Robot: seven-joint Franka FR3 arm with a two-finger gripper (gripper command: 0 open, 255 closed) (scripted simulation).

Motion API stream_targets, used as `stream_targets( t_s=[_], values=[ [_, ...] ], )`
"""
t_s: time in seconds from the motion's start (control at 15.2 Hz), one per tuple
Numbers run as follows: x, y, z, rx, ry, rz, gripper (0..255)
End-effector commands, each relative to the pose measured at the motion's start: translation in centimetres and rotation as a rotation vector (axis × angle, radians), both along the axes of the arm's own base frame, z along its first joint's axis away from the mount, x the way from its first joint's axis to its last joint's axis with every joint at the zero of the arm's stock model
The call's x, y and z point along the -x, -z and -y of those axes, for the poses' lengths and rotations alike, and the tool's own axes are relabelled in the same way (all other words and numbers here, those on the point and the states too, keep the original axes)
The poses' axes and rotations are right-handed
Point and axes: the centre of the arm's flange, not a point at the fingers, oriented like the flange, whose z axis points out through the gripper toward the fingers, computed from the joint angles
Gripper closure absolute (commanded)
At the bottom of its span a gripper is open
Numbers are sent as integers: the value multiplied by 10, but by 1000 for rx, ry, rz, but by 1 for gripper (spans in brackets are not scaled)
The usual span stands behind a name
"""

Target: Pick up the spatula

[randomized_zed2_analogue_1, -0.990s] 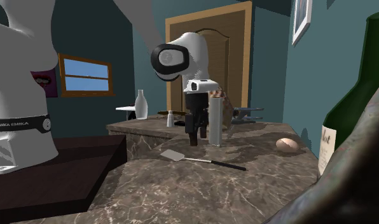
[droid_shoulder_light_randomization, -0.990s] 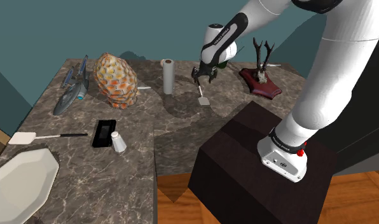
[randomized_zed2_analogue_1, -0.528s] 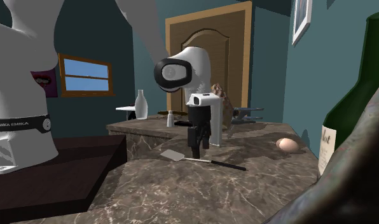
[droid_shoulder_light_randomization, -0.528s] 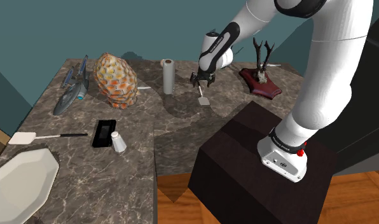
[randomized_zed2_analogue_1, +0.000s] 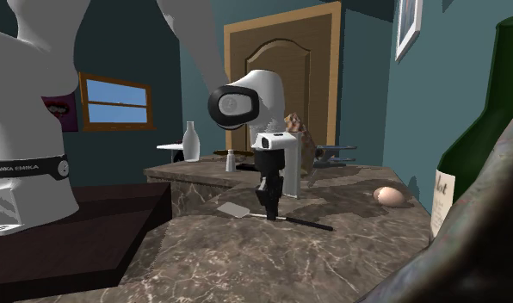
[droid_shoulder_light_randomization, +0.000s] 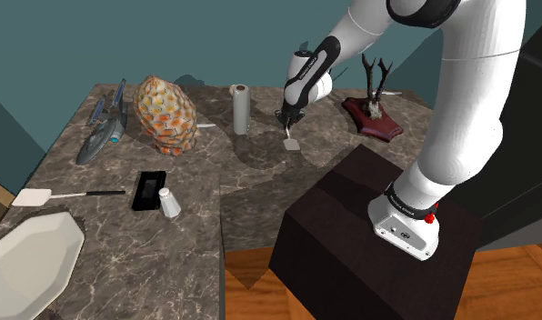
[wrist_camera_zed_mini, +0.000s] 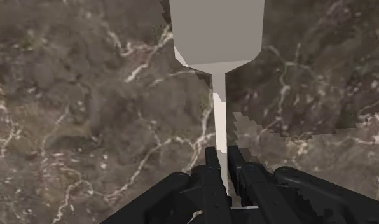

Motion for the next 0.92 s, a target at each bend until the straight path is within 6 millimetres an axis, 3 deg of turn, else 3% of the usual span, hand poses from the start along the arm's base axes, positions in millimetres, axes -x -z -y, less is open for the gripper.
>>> stream_targets(
  t_s=[0.0,0.26,0.86],
  values=[
    [0,0,0,0,0,0,255],
    [0,0,0,0,0,0,255],
    [0,-48,0,0,0,0,255]
  ],
)
